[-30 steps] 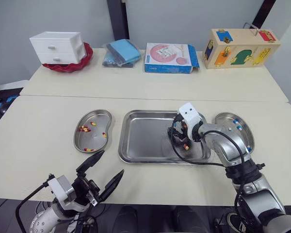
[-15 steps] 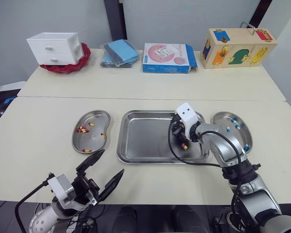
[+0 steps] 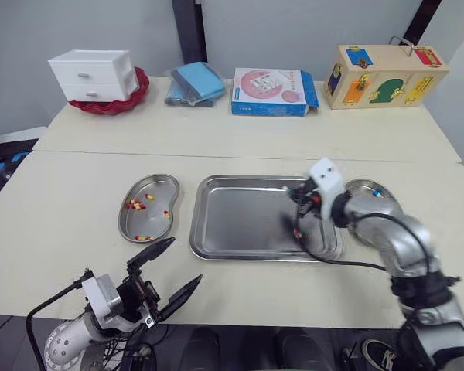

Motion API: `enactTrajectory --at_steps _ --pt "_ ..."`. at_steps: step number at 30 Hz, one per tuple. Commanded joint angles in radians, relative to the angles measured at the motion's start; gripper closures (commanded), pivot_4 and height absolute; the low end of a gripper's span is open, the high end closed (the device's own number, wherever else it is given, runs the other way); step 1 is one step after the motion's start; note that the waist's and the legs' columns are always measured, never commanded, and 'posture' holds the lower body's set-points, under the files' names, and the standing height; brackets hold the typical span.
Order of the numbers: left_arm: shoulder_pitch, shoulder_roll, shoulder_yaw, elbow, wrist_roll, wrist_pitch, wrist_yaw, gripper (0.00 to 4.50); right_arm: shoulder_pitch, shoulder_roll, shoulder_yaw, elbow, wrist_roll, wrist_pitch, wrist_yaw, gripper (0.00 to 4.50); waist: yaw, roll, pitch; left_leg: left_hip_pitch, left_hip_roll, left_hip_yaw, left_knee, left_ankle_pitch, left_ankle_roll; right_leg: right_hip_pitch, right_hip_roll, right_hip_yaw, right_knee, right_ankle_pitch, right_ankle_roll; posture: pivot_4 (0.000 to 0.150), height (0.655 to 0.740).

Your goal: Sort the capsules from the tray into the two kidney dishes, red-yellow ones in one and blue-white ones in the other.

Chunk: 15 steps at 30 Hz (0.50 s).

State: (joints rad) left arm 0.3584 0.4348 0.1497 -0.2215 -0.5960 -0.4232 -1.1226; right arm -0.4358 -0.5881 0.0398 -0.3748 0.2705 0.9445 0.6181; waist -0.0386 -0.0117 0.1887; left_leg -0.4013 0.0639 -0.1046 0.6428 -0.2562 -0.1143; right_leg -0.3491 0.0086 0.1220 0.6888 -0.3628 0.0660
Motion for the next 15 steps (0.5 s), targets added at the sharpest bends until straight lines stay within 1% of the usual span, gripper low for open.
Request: enactTrajectory --at_steps 1,5,7,10,15 --pt "-0.037 0.008 -0.028 0.02 -0.028 -0.027 -0.085 0.0 0.083 -0.124 -0.155 -0.077 0.06 -0.001 0.082 4.49 0.004 0.0 0.0 0.0 0.0 0.0 0.0 0.0 0.0 0.0 0.0 0.0 0.0 0.0 0.0 0.15 0.74" --pt "-0.076 0.005 -0.052 0.053 -0.04 -0.035 -0.159 0.0 0.228 -0.256 -0.288 -0.068 0.061 -0.027 0.124 4.49 0.006 0.0 0.0 0.0 0.0 0.001 0.0 0.0 0.0 0.0 0.0 0.001 0.0 0.0 0.0 0.15 0.74" --pt "-0.087 0.003 -0.06 0.059 -0.047 -0.031 -0.179 0.0 0.289 -0.293 -0.335 -0.053 0.055 -0.041 0.128 4.49 0.003 0.0 0.0 0.001 0.0 0.002 0.0 0.0 0.0 0.0 0.0 0.001 0.0 0.0 0.0 0.15 0.74" --pt "-0.096 0.0 -0.067 0.066 -0.058 -0.028 -0.201 0.0 0.333 -0.317 -0.365 -0.025 0.04 -0.048 0.105 4.49 -0.003 0.0 0.0 0.001 0.0 0.003 0.0 0.0 0.0 0.001 0.0 0.002 0.0 0.0 0.0 0.15 0.74" --pt "-0.097 -0.005 -0.068 0.081 -0.063 -0.028 -0.225 0.0 0.333 -0.312 -0.377 -0.008 0.042 -0.03 0.074 4.49 -0.007 0.0 0.0 0.002 0.0 0.003 0.001 0.0 0.0 0.001 0.0 0.003 0.001 0.0 0.0 0.15 0.74"
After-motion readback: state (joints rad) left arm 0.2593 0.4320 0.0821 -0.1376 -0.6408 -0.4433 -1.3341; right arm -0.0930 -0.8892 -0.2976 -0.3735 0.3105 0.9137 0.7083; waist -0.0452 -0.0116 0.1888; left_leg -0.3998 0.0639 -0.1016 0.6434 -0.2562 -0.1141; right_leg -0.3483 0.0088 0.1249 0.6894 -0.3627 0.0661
